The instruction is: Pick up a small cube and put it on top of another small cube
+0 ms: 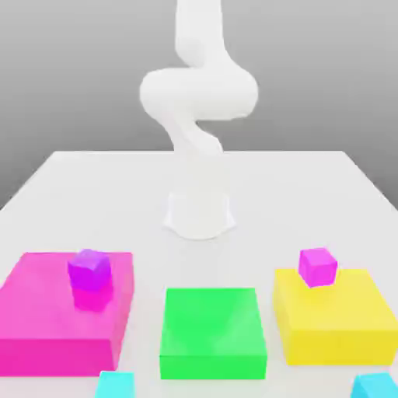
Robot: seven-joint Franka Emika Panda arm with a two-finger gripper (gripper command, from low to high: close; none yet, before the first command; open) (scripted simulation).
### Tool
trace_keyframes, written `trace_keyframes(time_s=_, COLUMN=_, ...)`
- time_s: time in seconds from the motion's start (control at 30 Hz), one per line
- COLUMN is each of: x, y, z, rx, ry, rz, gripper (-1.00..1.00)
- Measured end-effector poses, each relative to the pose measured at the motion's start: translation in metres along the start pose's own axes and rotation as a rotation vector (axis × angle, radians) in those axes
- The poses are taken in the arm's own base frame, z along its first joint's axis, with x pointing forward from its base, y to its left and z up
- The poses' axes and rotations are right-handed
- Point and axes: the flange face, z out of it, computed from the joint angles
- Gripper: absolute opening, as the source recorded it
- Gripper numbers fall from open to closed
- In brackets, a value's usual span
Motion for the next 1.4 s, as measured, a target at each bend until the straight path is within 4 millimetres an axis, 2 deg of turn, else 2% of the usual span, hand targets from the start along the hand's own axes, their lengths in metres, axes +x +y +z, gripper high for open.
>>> trace_keyframes(time_s=0.17, x=-0.023, y=-0.028, z=0.084, rx=-0.113, ry=-0.058, rz=-0.028, gripper=0.0)
trace_keyframes(time_s=0.33, x=-0.057, y=-0.044, z=0.165, rx=-0.207, ry=-0.125, rz=-0.06, gripper=0.0)
trace_keyframes(time_s=0.5, x=-0.101, y=-0.05, z=0.243, rx=-0.287, ry=-0.2, rz=-0.091, gripper=0.0)
trace_keyframes(time_s=0.63, x=-0.147, y=-0.051, z=0.299, rx=-0.336, ry=-0.271, rz=-0.119, gripper=0.0)
trace_keyframes(time_s=0.87, x=-0.232, y=-0.036, z=0.384, rx=-0.412, ry=-0.405, rz=-0.141, gripper=0.0)
trace_keyframes(time_s=1.1, x=-0.33, y=-0.011, z=0.446, rx=-0.462, ry=-0.555, rz=-0.145, gripper=0.0)
trace_keyframes(time_s=1.2, x=-0.357, y=0.008, z=0.479, rx=-0.466, ry=-0.57, rz=-0.143, gripper=0.0)
trace_keyframes(time_s=1.23, x=-0.365, y=0.015, z=0.49, rx=-0.467, ry=-0.571, rz=-0.144, gripper=-1.0)
trace_keyframes(time_s=1.4, x=-0.365, y=0.015, z=0.49, rx=-0.465, ry=-0.572, rz=-0.143, gripper=-1.0)
